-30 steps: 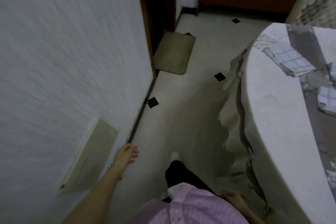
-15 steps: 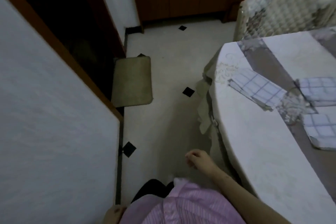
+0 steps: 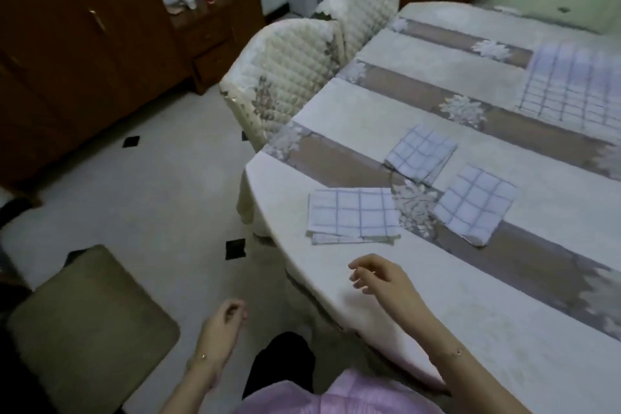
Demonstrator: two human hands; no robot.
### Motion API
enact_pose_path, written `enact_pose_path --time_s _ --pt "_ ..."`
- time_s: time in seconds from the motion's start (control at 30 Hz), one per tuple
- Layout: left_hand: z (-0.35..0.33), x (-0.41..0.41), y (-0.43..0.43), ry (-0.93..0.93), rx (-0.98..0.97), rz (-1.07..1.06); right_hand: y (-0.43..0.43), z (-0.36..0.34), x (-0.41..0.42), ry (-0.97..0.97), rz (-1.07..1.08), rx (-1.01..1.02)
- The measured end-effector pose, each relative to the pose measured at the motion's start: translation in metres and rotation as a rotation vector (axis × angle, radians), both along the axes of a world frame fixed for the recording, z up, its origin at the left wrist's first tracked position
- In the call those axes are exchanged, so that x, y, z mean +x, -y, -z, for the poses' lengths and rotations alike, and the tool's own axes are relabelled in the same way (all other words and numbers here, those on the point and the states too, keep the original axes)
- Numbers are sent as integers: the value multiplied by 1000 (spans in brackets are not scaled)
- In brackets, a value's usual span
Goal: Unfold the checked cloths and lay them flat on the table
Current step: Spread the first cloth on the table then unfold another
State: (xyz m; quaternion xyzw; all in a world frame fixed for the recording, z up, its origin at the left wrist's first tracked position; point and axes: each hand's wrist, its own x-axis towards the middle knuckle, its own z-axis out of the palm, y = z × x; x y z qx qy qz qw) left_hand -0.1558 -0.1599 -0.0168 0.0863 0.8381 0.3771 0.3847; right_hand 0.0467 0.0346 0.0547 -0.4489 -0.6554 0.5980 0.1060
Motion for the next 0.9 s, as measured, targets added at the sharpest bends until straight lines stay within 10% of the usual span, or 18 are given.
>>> enact_pose_path --time_s 0.2,0.37,0.9 --pt "-47 -75 -150 -660 186 694 -49 0 -15 131 400 216" --pt "-19 -87 -196 -843 -36 1142 -76 12 -30 254 547 172" --pt "2 -86 -192 -849 -5 1145 -90 33 -33 333 545 55"
